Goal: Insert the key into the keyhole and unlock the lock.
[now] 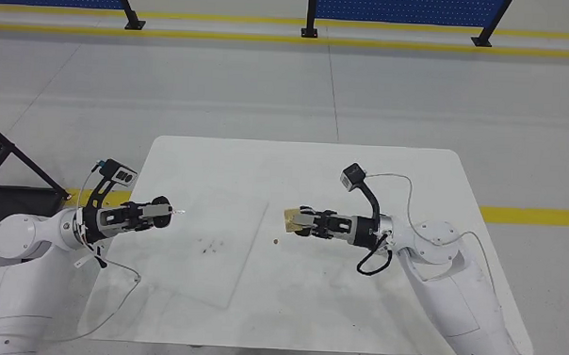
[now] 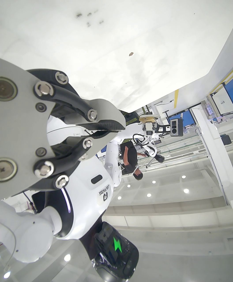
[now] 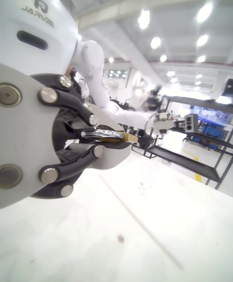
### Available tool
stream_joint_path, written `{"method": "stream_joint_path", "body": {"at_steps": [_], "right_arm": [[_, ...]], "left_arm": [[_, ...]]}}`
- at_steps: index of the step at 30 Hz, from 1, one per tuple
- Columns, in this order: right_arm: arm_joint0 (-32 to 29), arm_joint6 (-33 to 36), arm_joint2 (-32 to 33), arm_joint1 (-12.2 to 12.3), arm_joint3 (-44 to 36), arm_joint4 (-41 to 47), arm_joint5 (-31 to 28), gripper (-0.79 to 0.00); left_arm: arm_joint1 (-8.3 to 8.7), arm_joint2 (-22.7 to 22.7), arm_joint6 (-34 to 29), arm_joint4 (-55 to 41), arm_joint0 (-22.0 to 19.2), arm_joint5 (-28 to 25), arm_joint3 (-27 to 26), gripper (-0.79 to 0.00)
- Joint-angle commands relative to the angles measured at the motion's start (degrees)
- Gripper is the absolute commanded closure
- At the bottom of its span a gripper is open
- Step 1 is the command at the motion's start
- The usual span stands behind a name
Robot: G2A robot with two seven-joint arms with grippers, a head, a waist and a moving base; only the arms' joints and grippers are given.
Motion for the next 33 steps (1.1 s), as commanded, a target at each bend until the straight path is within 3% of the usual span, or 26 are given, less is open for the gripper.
{"method": "stream_joint_path", "body": {"at_steps": [1, 8, 12, 19, 33], "right_arm": [[0.0, 0.0, 0.0, 0.0, 0.0, 0.0, 0.0, 0.000], [0.0, 0.0, 0.0, 0.0, 0.0, 0.0, 0.0, 0.000], [-2.4, -7.6, 0.2, -0.3, -0.1, 2.3, -3.2, 0.000], [-6.7, -15.3, -0.8, -0.6, -0.6, 2.2, -8.0, 0.000], [-8.7, -19.7, -3.0, -1.1, 1.6, 2.6, -10.0, 0.000]], "left_arm": [[0.00, 0.0, 0.0, 0.0, 0.0, 0.0, 0.0, 0.000], [0.00, 0.0, 0.0, 0.0, 0.0, 0.0, 0.0, 0.000], [-0.06, 0.4, 0.8, 0.2, 0.2, 0.1, -0.3, 0.000], [-0.99, 6.1, 6.3, 2.5, 1.4, -3.3, -2.7, 0.000], [-2.57, 15.5, 11.0, 4.9, 0.0, -10.1, -4.9, 0.000]]}}
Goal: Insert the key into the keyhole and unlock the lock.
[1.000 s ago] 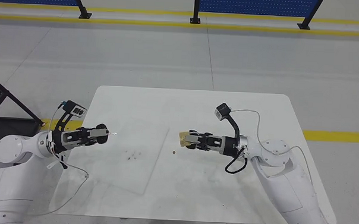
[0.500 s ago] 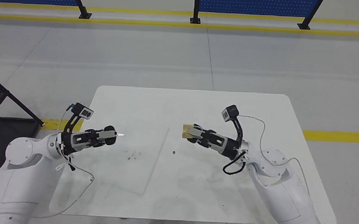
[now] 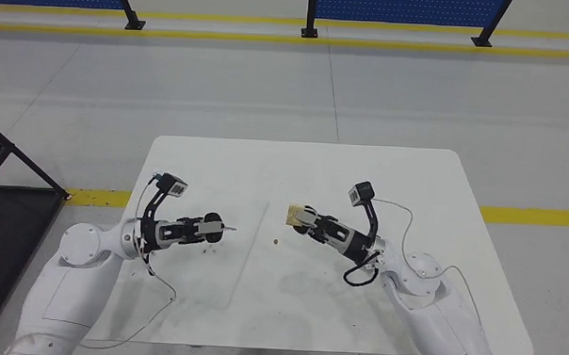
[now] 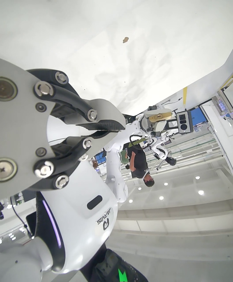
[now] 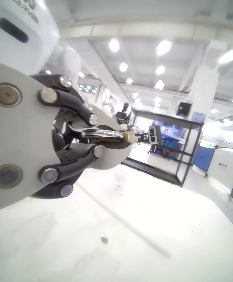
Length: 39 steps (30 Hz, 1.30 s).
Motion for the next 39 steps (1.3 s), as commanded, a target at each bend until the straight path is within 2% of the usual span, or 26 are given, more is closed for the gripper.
{"method": "stream_joint_path", "body": {"at_steps": [1, 6, 19, 39], "right_arm": [[-0.2, -0.5, -0.2, -0.1, 0.1, -0.1, -0.6, 0.000], [-0.4, -0.4, -1.0, -0.2, 0.4, 0.0, -2.2, 0.000], [-0.3, -0.5, -3.6, -0.5, -0.5, 0.1, -2.8, 0.000], [0.2, -0.6, -4.5, -0.7, -0.8, -0.3, -1.8, 0.000]], "left_arm": [[-0.17, 1.1, 0.3, -0.6, -0.1, 0.4, -0.2, 0.000], [-0.54, 3.4, 1.7, -1.3, -1.0, 2.8, 0.0, 0.000], [-1.70, 8.3, 8.6, 1.5, -3.6, 2.0, 1.0, 0.000], [-2.05, 9.4, 9.8, 0.4, -3.9, 2.6, 1.7, 0.000]]}}
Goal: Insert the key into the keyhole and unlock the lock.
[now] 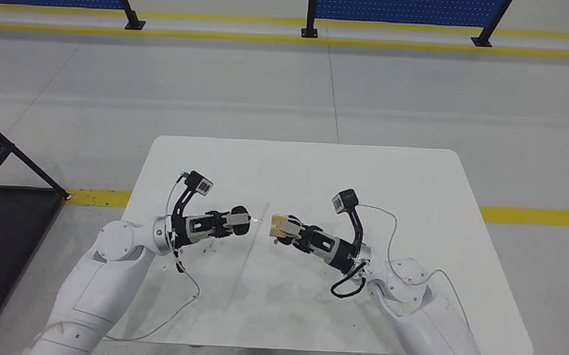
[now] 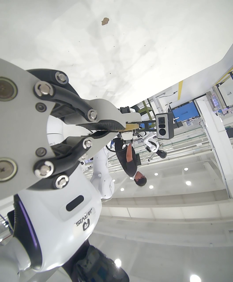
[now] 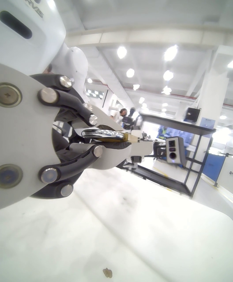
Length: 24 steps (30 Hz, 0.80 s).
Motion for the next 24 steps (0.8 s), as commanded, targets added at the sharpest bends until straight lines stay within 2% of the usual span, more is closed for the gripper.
{"method": "stream_joint_path", "body": {"at_steps": [1, 10, 24], "right_arm": [[0.0, 0.0, 0.0, 0.0, 0.0, 0.0, 0.0, 0.000], [0.0, 0.0, 0.0, 0.0, 0.0, 0.0, 0.0, 0.000], [0.0, 0.0, 0.0, 0.0, 0.0, 0.0, 0.0, 0.000]], "left_arm": [[-0.06, 0.3, 1.2, 0.5, 0.4, 1.0, -0.8, 0.000], [-0.03, 0.2, 3.4, 2.2, 2.3, 1.9, -2.5, 0.000], [-0.44, 1.3, 6.0, 3.5, 1.6, 2.5, -3.0, 0.000]]}}
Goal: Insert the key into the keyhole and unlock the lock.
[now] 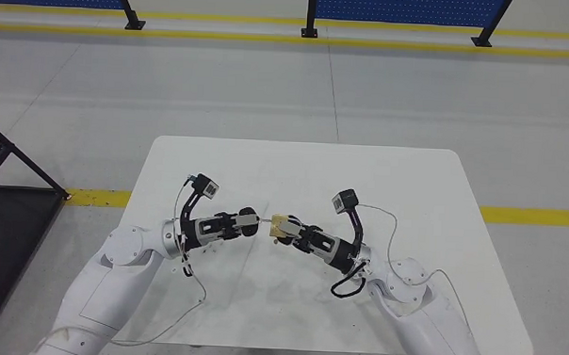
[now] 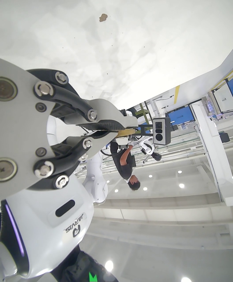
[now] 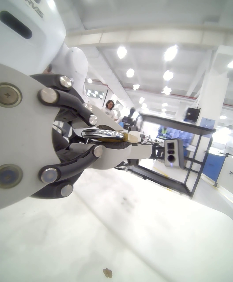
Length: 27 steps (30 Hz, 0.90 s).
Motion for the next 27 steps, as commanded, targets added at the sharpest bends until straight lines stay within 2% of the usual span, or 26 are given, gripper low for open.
{"method": "stream_joint_path", "body": {"at_steps": [1, 27], "right_arm": [[0.0, 0.0, 0.0, 0.0, 0.0, 0.0, 0.0, 0.000], [0.0, 0.0, 0.0, 0.0, 0.0, 0.0, 0.0, 0.000]], "left_arm": [[-0.01, 0.0, 0.1, 0.1, 0.0, 0.2, 0.0, 0.000], [-0.05, -0.7, -1.4, -0.6, 0.6, 0.1, 0.5, 0.000]]}}
